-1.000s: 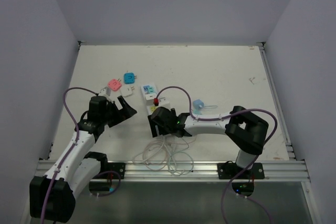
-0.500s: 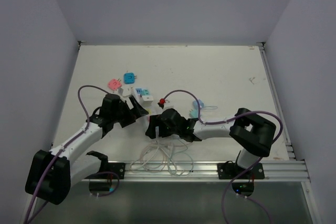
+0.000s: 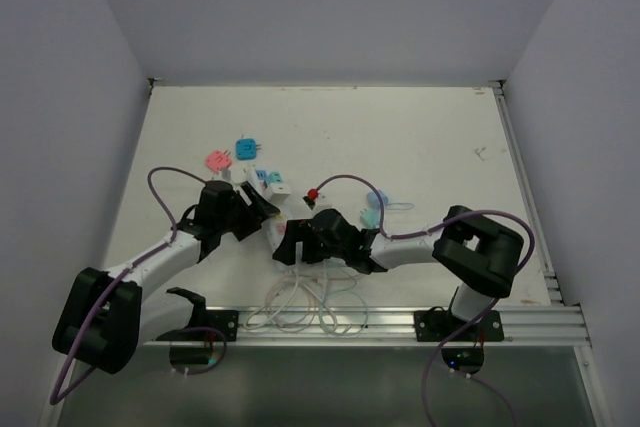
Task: Pull the plug off the socket
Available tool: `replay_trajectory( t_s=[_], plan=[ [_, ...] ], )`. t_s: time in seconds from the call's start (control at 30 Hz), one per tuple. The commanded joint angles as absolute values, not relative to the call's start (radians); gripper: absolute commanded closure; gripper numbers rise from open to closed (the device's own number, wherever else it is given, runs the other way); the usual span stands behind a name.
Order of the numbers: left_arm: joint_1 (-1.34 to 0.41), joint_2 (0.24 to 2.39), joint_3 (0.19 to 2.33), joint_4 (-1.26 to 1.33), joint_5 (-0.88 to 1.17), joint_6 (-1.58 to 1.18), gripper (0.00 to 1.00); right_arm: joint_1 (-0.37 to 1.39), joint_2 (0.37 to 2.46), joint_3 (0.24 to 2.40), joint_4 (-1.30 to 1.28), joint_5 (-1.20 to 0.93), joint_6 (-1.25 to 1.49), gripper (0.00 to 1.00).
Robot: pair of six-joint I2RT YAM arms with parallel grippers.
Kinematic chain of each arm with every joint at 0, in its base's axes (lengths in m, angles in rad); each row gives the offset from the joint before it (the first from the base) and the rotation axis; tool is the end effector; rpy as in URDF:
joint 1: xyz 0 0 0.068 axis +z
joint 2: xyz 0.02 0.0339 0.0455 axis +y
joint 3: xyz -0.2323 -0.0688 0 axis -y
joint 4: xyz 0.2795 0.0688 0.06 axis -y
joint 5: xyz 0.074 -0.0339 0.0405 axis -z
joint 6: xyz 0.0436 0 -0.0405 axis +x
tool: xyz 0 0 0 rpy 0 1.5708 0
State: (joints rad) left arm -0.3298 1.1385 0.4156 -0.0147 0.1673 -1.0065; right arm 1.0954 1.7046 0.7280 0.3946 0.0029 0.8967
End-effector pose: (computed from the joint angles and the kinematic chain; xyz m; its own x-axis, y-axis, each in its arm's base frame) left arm 0.2423 -0.0906 0.1058 -0.7086 -0.6381 -0.3012 -0.3045 0.6616 -0.6852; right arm 0.1628 0.3160 0.0811 -0.8508 0.0542 -0.5227 -0.3577 0.6689 0.6517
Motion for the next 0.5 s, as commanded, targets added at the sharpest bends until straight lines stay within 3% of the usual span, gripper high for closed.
replay_trajectory(
  t_s=[0.0, 0.27, 0.43, 0.47],
  plan=[
    [-0.337, 1.144, 0.374, 0.092, 0.152, -1.048, 0.26, 1.095, 1.726, 0.726, 0.495, -0.041, 0.931, 1.0],
    [-0.347, 1.146, 0.33, 0.15, 0.175, -1.066, 0.38, 1.094, 1.735, 0.719, 0.512, -0.038, 0.943, 1.0],
    [-0.35, 1.112, 0.304, 0.176, 0.181, -1.081, 0.56, 1.092, 1.724, 0.709, 0.494, -0.008, 0.954, 1.0],
    [-0.353, 1.106, 0.301, 0.182, 0.183, -1.083, 0.66, 1.089, 1.723, 0.709, 0.491, -0.008, 0.956, 1.0]
  ],
)
